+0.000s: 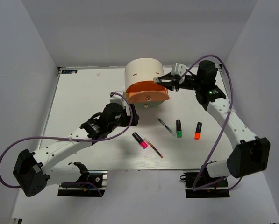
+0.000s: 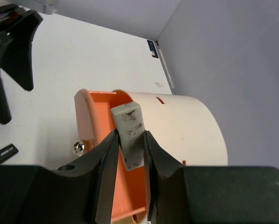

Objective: Sort the stationery into containers
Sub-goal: Place the stationery in the drawer.

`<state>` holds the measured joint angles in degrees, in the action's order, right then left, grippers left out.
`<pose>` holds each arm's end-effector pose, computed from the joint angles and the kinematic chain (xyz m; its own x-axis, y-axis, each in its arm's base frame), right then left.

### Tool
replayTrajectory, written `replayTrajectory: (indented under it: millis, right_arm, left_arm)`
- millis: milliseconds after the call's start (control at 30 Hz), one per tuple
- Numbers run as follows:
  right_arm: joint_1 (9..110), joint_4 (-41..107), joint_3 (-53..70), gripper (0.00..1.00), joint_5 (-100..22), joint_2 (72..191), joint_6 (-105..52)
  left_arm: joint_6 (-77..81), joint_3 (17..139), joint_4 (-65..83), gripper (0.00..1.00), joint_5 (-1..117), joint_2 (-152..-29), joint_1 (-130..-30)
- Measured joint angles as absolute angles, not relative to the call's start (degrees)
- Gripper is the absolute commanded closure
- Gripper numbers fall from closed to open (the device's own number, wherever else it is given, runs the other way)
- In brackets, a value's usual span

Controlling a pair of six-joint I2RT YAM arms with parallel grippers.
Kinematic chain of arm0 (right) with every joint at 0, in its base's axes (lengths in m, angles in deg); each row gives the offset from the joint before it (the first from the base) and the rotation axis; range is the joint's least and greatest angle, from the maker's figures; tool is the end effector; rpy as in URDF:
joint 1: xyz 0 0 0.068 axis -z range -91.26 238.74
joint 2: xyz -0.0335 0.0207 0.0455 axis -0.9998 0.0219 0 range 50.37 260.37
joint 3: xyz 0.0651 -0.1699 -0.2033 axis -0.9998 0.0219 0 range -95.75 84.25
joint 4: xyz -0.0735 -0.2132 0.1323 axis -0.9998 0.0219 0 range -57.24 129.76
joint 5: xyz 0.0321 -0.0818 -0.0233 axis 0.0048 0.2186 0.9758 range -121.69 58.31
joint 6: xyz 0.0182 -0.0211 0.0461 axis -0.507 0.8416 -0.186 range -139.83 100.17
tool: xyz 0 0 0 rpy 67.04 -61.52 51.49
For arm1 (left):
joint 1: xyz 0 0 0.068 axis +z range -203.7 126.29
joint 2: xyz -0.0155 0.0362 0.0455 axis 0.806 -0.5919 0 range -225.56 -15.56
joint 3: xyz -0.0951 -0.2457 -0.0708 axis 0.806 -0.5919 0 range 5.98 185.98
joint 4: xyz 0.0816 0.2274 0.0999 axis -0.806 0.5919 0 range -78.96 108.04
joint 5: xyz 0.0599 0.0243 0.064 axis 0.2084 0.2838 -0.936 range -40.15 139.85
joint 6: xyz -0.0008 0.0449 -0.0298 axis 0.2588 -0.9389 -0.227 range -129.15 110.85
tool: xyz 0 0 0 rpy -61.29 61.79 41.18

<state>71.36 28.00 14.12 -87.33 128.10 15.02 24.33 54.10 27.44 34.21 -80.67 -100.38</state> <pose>0.2858 0.1203 0.3938 0.5070 -0.1792 -0.8431 -0.8112 0.2314 -0.5370 0.1794 -0.1761 0.2792 -0.6162 -0.1209 -0.7782 0.2471 0.9086 -0.3368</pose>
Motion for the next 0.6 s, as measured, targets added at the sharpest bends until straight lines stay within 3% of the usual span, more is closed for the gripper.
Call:
replayTrajectory:
  millis: [167, 400, 600]
  right_arm:
    - [69.9, 23.7, 12.6, 0.88, -85.7, 134.3, 9.7]
    - [68.0, 22.7, 11.5, 0.67, -84.2, 137.8, 7.5]
    - [67.3, 23.0, 11.5, 0.58, -83.8, 138.0, 7.6]
  left_arm:
    - [25.5, 52.0, 27.4, 0.01, 34.3, -79.9, -100.4]
    - [27.5, 49.5, 28.0, 0.01, 34.3, -78.2, -100.4]
    - [28.4, 49.3, 28.0, 0.01, 34.3, -77.4, -100.4]
